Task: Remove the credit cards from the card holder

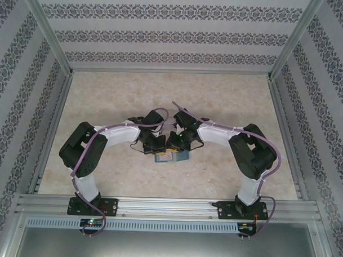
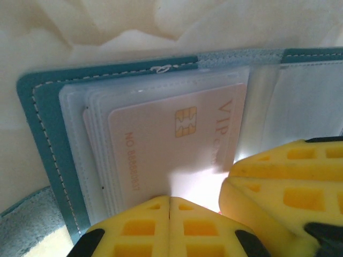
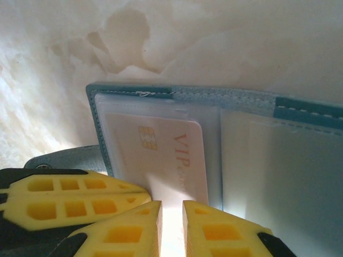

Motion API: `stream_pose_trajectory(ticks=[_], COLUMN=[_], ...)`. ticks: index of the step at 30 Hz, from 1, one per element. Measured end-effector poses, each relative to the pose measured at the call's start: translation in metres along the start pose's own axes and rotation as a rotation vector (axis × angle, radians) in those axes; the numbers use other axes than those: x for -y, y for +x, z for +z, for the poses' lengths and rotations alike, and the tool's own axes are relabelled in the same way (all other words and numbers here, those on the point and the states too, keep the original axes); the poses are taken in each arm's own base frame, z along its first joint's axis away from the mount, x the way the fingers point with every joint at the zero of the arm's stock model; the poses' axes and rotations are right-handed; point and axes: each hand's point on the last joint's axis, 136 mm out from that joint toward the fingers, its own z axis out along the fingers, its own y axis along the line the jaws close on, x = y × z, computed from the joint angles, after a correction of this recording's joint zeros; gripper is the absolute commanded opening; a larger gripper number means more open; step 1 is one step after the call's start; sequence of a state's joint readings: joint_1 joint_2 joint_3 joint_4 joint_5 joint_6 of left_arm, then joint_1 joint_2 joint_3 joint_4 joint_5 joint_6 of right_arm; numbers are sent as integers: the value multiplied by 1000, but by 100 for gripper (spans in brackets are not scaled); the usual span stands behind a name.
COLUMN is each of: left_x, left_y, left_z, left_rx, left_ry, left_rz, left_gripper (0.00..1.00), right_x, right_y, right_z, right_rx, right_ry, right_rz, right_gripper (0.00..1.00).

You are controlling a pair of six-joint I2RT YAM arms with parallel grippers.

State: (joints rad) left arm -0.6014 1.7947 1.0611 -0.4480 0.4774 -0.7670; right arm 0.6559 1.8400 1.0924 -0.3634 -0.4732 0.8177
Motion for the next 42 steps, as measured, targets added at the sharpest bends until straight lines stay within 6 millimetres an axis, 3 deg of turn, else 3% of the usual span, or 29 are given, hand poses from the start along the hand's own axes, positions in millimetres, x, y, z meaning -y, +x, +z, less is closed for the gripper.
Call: stream_pose_trajectory(ticks=[9, 19, 33, 42], left_x=[0, -1, -2, -3], left_y=[0, 0, -1, -1], left_z=[0, -1, -2, 0], left_rx=[1, 0, 2, -11], left_ry=[-1, -10, -20, -31], left_rz=[0, 4, 6, 15], left_gripper=[0, 7, 6, 4], right_x=[6, 12, 19, 9], right_y=[-2, -3, -3, -6], right_z=[3, 3, -5, -19], right_rx=[-2, 10, 20, 46], right_ry=[16, 45, 105, 73], right_rz=[11, 6, 2, -19], right_gripper=[19, 19, 20, 22])
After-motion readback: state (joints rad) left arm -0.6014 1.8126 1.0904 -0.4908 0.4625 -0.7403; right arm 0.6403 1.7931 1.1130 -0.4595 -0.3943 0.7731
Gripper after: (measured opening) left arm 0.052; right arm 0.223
